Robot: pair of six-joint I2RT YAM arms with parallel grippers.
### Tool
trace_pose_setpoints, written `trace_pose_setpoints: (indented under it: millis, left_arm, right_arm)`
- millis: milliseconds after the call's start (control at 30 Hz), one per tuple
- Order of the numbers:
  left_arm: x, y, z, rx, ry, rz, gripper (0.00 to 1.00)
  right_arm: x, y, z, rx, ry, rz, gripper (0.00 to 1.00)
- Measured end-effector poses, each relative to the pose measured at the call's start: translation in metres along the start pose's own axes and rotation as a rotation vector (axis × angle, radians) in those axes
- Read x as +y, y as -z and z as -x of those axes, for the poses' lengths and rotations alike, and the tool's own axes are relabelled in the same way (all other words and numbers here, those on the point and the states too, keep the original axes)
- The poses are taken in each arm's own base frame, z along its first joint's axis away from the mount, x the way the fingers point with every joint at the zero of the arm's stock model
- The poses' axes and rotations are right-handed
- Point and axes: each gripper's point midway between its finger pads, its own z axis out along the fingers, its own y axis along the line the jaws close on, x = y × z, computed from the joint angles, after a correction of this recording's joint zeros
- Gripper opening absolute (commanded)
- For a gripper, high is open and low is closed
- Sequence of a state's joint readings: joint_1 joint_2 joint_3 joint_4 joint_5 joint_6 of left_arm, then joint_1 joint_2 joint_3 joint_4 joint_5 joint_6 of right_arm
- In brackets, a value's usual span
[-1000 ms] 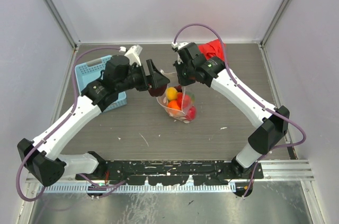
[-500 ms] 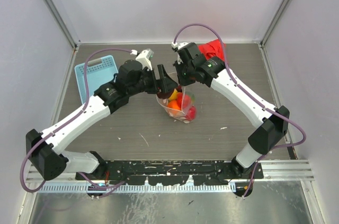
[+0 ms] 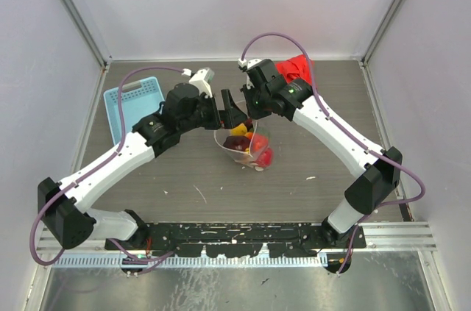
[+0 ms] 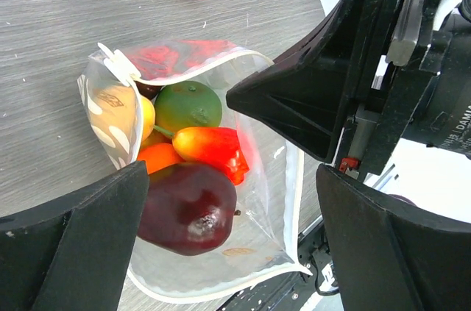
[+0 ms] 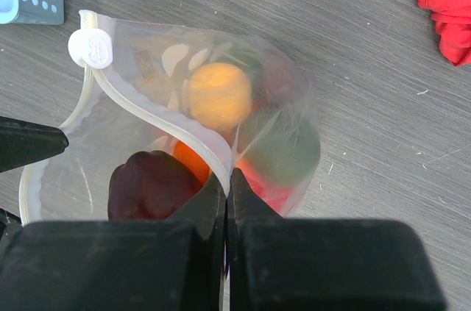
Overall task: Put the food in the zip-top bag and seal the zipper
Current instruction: Place the fake fruit in the zipper food storage bag.
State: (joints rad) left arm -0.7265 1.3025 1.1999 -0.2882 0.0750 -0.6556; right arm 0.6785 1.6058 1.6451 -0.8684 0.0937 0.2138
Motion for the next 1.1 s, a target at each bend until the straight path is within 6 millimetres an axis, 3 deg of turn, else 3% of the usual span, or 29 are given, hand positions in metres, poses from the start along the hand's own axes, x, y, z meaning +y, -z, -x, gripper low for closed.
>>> trace_pose_setpoints:
  millis: [200,433,700,867,1033,1100]
  left_arm:
    - [0.002,0.009,0.003,-0.012,-0.02,0.017,0.94]
    - [0.013,0.04,0.013,-0.055,-0.045,0.1,0.9]
    - [0.039,0.043,-0.009,0.022,-0.041,0.211,0.72]
    - [0.052,0.026,-0.033,0.107,-0.016,0.244,0.51]
    - [0.059,0.011,-0.05,0.175,0.012,0.26,0.1]
    - [0.059,0.012,-0.052,0.18,0.021,0.259,0.0]
  right_arm:
    - [0.0,0.0,0.0,0.0,0.0,0.0,0.0]
    - [0.0,0.0,0.0,0.0,0.0,0.0,0.0]
    - [0.0,0.0,0.0,0.0,0.0,0.001,0.0]
    - [0.001,0.0,0.0,0.0,0.001,0.003,0.0]
    - [0.0,0.0,0.0,0.001,0.001,0.001,0.0]
    - [0.0,-0.001,-0.001,0.002,0.002,-0.001,0.0]
